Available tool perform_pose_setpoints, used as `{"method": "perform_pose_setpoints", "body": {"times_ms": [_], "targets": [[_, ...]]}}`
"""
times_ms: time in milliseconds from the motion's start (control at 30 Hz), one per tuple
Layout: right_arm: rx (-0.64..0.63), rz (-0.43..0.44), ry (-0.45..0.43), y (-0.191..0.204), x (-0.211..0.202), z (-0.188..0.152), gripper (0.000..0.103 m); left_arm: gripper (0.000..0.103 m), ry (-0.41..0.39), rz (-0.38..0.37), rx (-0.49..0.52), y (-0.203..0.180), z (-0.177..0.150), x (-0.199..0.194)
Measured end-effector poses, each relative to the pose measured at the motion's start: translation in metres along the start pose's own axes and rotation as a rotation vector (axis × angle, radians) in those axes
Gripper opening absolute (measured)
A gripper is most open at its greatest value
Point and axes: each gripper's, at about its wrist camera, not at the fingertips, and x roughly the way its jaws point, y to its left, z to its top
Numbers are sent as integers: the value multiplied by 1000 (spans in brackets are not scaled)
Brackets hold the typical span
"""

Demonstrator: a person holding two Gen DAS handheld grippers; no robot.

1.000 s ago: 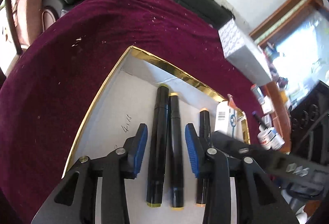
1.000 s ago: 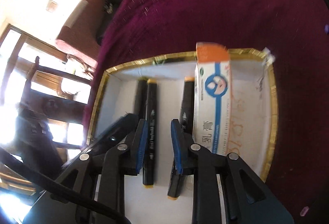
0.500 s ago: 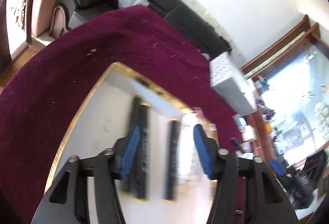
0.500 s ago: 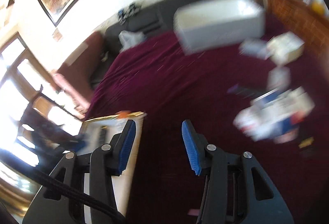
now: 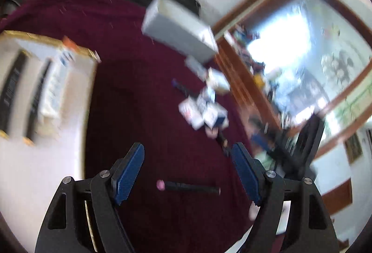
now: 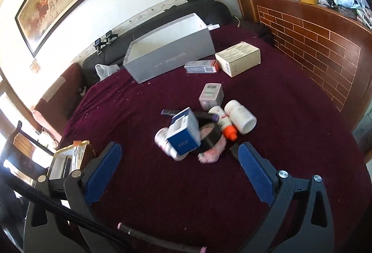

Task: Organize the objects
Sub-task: 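Grasp the blue-and-white medicine box with the right gripper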

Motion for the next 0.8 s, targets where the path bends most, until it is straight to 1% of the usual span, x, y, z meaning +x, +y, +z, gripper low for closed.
{"method": "perform_pose_setpoints", "body": {"times_ms": [67, 133, 267, 367, 433, 500, 567, 600, 633, 667, 700, 800], "targets": [[6, 25, 13, -7, 10, 9, 102, 72, 47, 20, 0, -3, -7, 16], [26, 39, 29, -12, 23, 21, 102, 72, 61, 23, -17, -2, -9, 23], [75, 56, 75, -19, 55, 36, 102, 73, 12, 59, -33, 3, -1, 14], [82, 93, 151, -12, 82, 34, 102, 73, -16, 80, -52, 14, 3, 8], [58, 159, 215, 2, 95, 25, 101, 73, -25, 94, -69, 23, 4, 5], [4, 236, 264, 20, 96, 13, 101, 73, -33, 103, -87, 32, 6, 3], [-22, 342, 330, 32, 96, 3, 101, 72, -34, 109, -101, 37, 7, 5], [-21, 417, 367, 37, 94, -3, 101, 72, -31, 108, -105, 40, 7, 5], [-23, 462, 378, 40, 89, -6, 101, 72, -30, 108, -108, 41, 7, 6], [-31, 467, 364, 41, 84, -8, 101, 72, -30, 110, -108, 42, 7, 7], [-39, 453, 346, 41, 78, -7, 101, 72, -25, 112, -107, 42, 7, 9], [-47, 375, 294, 34, 68, -5, 101, 72, -2, 105, -104, 41, 4, 16]]}}
